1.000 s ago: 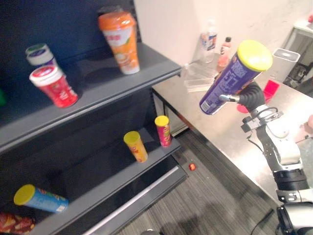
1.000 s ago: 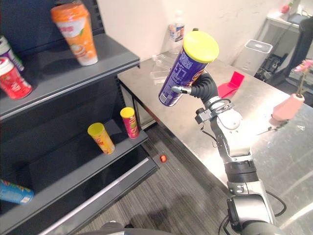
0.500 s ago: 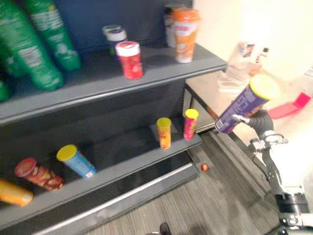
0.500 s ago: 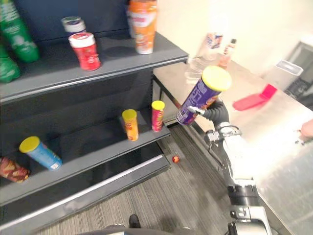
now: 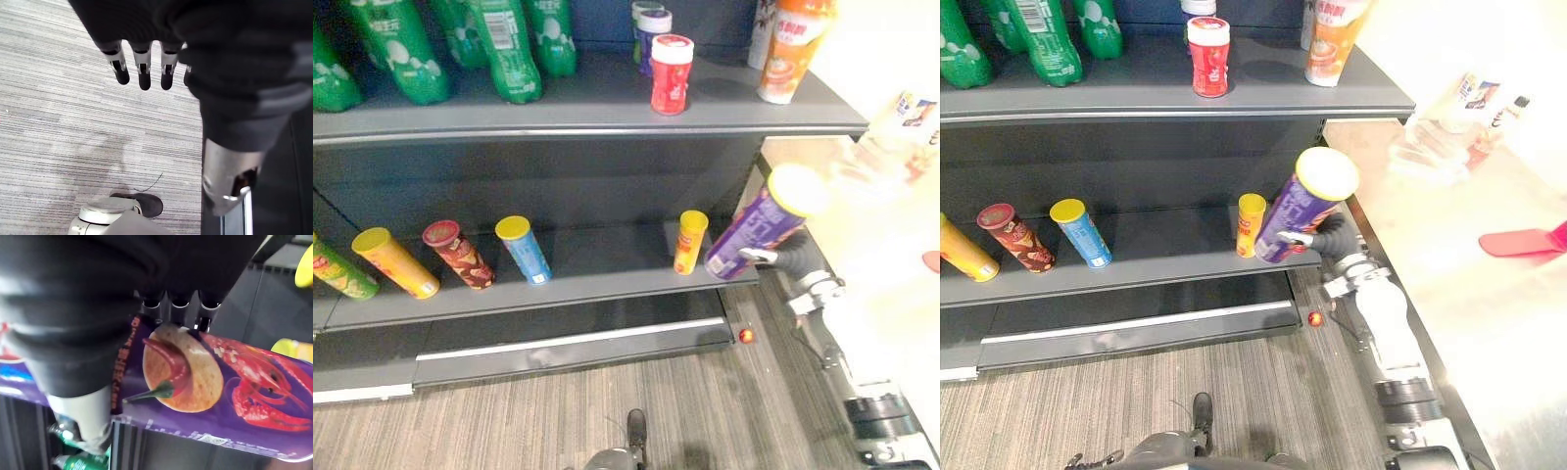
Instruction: Put the gum and the chips on the shelf.
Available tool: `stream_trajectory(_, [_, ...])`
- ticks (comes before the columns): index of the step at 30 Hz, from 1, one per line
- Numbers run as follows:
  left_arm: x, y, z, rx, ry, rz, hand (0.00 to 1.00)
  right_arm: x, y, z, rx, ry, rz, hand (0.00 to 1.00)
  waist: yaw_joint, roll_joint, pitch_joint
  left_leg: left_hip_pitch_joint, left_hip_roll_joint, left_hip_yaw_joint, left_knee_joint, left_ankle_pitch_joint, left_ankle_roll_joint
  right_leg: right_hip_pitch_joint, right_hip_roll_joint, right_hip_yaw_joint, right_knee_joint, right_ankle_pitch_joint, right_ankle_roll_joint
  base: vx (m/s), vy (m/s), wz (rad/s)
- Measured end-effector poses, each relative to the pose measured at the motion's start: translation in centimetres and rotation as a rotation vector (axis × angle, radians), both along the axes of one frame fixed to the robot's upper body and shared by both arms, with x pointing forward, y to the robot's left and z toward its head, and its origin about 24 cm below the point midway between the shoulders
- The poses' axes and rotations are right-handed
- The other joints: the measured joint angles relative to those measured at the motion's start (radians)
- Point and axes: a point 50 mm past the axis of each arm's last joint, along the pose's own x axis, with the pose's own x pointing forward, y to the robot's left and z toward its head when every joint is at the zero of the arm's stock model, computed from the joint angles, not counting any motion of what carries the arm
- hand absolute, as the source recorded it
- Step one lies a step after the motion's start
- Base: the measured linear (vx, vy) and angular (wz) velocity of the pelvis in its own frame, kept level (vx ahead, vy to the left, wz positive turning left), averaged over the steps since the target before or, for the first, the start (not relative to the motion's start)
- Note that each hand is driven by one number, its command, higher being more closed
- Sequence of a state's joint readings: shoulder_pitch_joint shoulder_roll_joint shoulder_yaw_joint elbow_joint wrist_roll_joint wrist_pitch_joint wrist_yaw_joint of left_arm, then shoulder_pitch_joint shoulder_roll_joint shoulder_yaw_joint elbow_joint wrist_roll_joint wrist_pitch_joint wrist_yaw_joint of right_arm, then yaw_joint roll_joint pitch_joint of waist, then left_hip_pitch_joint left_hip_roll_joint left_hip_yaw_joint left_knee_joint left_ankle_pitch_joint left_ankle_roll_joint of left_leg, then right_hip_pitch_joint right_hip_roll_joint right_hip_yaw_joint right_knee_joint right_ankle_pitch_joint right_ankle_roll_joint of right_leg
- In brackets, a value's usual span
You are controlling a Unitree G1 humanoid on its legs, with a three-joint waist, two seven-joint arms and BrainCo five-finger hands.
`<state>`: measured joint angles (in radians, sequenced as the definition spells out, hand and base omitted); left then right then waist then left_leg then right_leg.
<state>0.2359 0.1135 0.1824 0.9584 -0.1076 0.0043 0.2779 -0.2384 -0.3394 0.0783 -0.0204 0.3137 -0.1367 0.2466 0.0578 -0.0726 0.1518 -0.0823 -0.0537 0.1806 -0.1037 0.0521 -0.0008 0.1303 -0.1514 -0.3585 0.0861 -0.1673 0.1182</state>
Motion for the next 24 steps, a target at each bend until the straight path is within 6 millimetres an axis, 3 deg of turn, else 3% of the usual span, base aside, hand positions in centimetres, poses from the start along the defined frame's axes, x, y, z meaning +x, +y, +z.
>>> stream_trajectory(4, [-0.2, -0.3, -0.1, -0.007, 0.003, 0.007, 0.00, 0.4, 3.0, 0.5, 0.030, -0.010, 0.079, 1.00, 0.013, 0.013, 0.017, -0.002, 0.001, 0.001, 0.000, 0.000, 0.000, 0.017, 0.003, -0.017, -0.014, 0.000, 0.000, 0.07, -0.022, 0.15])
stream_trajectory(8, [-0.1, -0.6, -0.1, -0.005, -0.011, 0.017, 0.00, 0.8, 6.0, -0.4, -0.004, 0.052, 0.154, 1.00, 0.032, 0.018, 0.024, 0.000, -0.011, -0.002, 0.000, 0.000, 0.000, 0.031, -0.005, -0.026, -0.016, 0.007, 0.003, 0.12, 0.006, 0.06])
stream_trajectory(18, [0.1, -0.5, 0.0, 0.002, -0.014, -0.012, 0.00, 0.9, 8.2, -1.4, -0.071, 0.098, 0.175, 1.00, 0.028, 0.025, 0.037, 0.017, -0.020, -0.057, 0.000, 0.036, 0.013, 0.031, -0.010, -0.014, 0.074, 0.003, -0.006, 0.13, -0.022, 0.18])
stream_trajectory(22, [1.2, -0.5, 0.1, -0.006, -0.039, -0.061, 0.00, 1.5, 9.6, 0.1, -0.106, 0.044, 0.199, 1.00, 0.030, 0.025, 0.050, -0.006, -0.014, -0.081, 0.007, 0.069, 0.059, -0.002, -0.005, 0.013, 0.087, -0.018, -0.039, 0.14, -0.073, 0.12])
stream_trajectory(24, [1.4, -0.6, 0.1, -0.009, -0.044, -0.076, 0.00, 1.9, 9.7, 0.1, -0.114, 0.053, 0.189, 1.00, 0.032, 0.028, 0.054, -0.007, -0.007, -0.094, 0.007, 0.079, 0.065, -0.001, 0.004, 0.015, 0.087, -0.028, -0.055, 0.08, -0.135, 0.26])
